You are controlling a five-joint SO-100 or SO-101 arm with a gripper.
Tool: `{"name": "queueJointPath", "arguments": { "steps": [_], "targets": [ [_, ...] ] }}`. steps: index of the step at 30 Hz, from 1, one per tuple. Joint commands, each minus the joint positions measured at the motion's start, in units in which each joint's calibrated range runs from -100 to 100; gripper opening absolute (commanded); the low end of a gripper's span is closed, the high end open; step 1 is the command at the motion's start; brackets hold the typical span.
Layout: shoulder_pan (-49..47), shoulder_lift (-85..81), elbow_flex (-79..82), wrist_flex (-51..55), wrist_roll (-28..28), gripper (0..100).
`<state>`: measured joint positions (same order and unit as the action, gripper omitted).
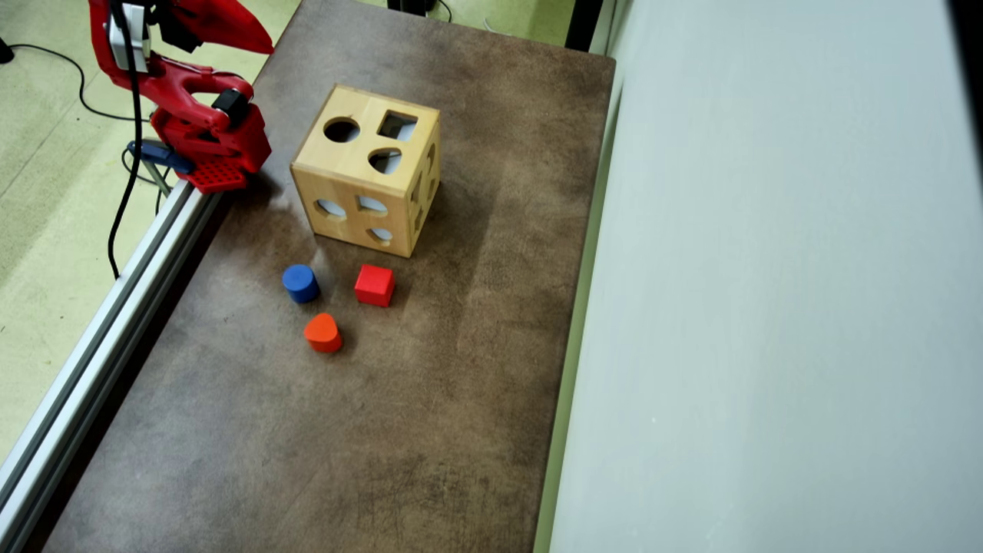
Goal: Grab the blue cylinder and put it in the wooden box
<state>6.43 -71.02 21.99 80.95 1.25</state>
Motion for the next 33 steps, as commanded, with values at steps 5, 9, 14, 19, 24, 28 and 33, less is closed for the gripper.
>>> {"name": "queueJointPath", "arguments": {
  "steps": [5, 9, 14, 19, 24, 28, 33],
  "targets": [
    [12.66, 11.27, -1.24, -1.3, 0.39, 3],
    [15.86, 16.71, -1.24, -1.3, 0.39, 3],
    [18.9, 20.7, -1.24, -1.3, 0.44, 3],
    [21.5, 23.5, -1.15, -1.3, 0.49, 3],
    [24.7, 28.26, -1.06, -1.3, 0.63, 3],
    [26.63, 32.84, -0.25, -1.3, 5.23, 3],
    [28.34, 37.26, -0.16, -1.3, 10.31, 3]
  ]
}}
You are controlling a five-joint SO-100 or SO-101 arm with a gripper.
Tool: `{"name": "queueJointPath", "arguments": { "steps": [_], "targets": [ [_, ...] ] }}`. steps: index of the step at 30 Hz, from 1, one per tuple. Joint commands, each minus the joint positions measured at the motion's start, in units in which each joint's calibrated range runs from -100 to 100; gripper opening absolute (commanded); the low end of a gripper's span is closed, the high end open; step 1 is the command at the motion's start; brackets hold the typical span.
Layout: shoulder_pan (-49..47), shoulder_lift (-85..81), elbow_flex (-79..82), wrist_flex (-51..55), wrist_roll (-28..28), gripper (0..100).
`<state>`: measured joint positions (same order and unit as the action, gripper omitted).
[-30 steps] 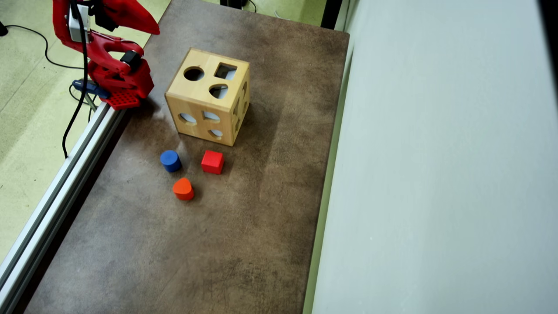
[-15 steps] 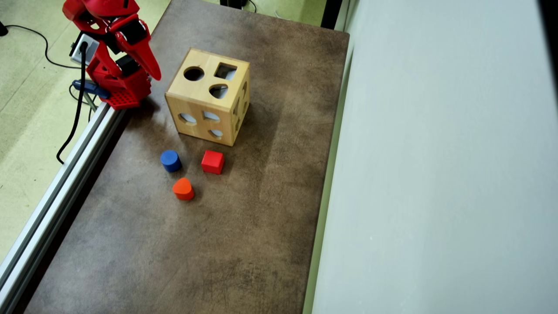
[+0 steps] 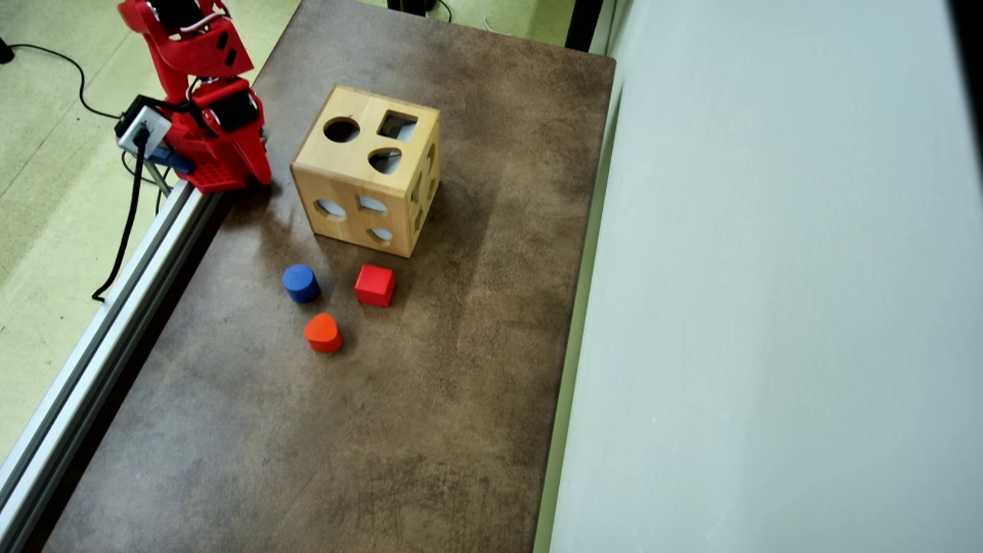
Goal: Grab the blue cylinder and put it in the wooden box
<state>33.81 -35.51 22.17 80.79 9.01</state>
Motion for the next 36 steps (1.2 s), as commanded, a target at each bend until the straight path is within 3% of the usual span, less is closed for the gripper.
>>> {"name": "queueJointPath", "arguments": {
  "steps": [1, 10, 19, 27, 36],
  "targets": [
    [1.48, 2.51, -0.34, -1.14, 2.83, 3],
    [4.52, 13.47, -0.25, -1.14, 3.32, 3],
    [4.52, 23.49, -0.25, -1.14, 10.26, 3],
    [4.37, 28.93, -0.34, -1.54, 10.5, 3],
    [4.0, 34.96, -0.25, -9.98, 10.55, 3]
  ]
}}
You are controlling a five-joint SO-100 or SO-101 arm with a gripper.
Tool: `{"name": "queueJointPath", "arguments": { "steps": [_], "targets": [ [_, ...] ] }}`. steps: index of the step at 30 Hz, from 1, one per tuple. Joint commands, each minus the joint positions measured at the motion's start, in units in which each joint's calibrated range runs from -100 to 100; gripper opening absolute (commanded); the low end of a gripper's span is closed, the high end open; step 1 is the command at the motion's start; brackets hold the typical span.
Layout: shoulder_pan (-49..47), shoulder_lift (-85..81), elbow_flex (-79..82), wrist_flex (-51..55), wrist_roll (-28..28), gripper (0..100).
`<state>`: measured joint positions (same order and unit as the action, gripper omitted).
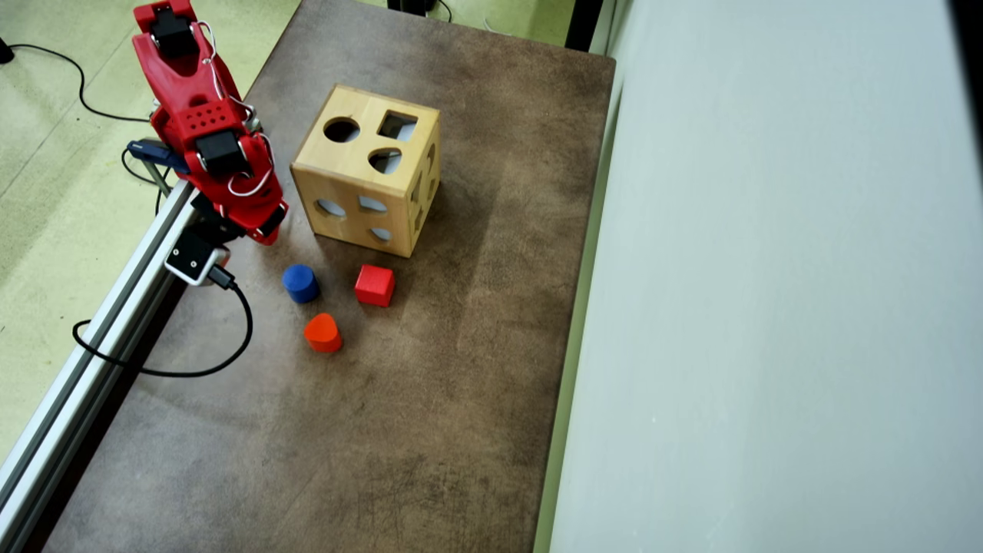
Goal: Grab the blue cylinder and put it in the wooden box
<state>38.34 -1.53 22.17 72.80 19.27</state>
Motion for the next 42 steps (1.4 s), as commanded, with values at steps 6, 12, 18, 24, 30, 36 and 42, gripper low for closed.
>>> {"name": "queueJointPath", "arguments": {
  "steps": [6, 12, 18, 24, 30, 36, 42],
  "targets": [
    [-0.6, 6.41, -0.25, -3.2, 3.13, 3],
    [-0.08, 7.09, -0.34, -3.2, 7.86, 3],
    [-0.38, 7.0, -0.52, -3.36, 9.67, 3],
    [-0.6, 7.09, -0.25, -6.74, 12.36, 3],
    [-0.6, 7.09, -0.25, -7.3, 15.68, 3],
    [-0.6, 7.09, -0.25, -7.3, 18.75, 7],
    [-0.45, 7.26, -0.25, -7.06, 19.34, 14]
  ]
}}
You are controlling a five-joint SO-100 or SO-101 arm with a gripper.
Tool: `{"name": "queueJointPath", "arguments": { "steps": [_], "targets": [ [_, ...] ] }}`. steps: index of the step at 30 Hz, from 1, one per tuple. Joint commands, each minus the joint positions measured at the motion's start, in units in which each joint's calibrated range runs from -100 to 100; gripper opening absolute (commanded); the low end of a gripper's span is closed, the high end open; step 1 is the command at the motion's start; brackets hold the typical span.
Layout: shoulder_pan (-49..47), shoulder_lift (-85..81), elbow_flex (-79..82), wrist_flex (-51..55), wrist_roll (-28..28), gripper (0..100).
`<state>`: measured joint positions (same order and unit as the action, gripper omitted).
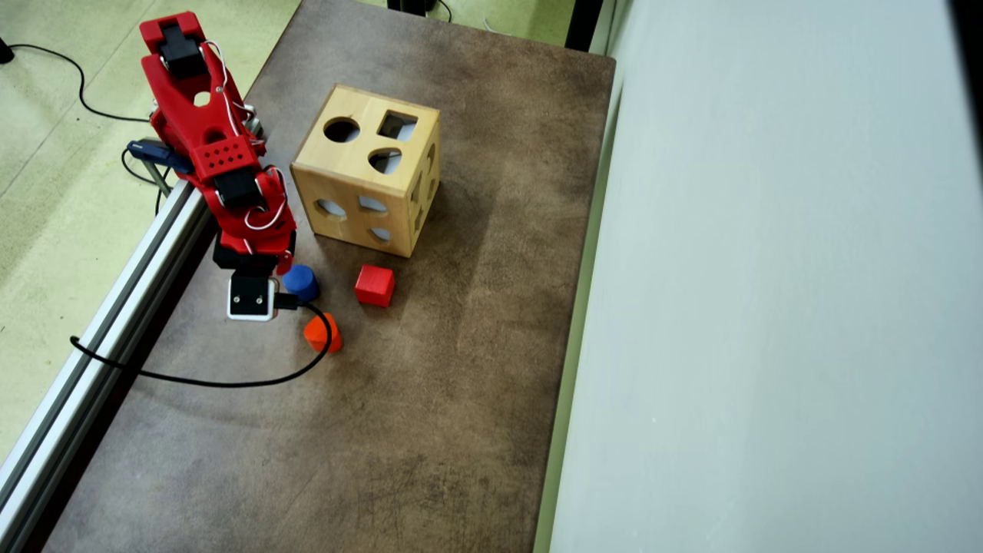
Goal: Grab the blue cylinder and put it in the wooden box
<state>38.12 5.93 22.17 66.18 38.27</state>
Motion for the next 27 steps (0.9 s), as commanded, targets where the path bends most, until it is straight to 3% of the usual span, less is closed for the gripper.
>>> {"name": "queueJointPath", "arguments": {
  "steps": [1, 8, 27],
  "targets": [
    [-0.16, -0.2, -0.25, -0.44, 0.34, 15],
    [-0.23, -0.11, -0.25, -0.04, -0.2, 21],
    [-0.61, -0.11, -0.16, -0.68, 1.81, 22]
  ]
}}
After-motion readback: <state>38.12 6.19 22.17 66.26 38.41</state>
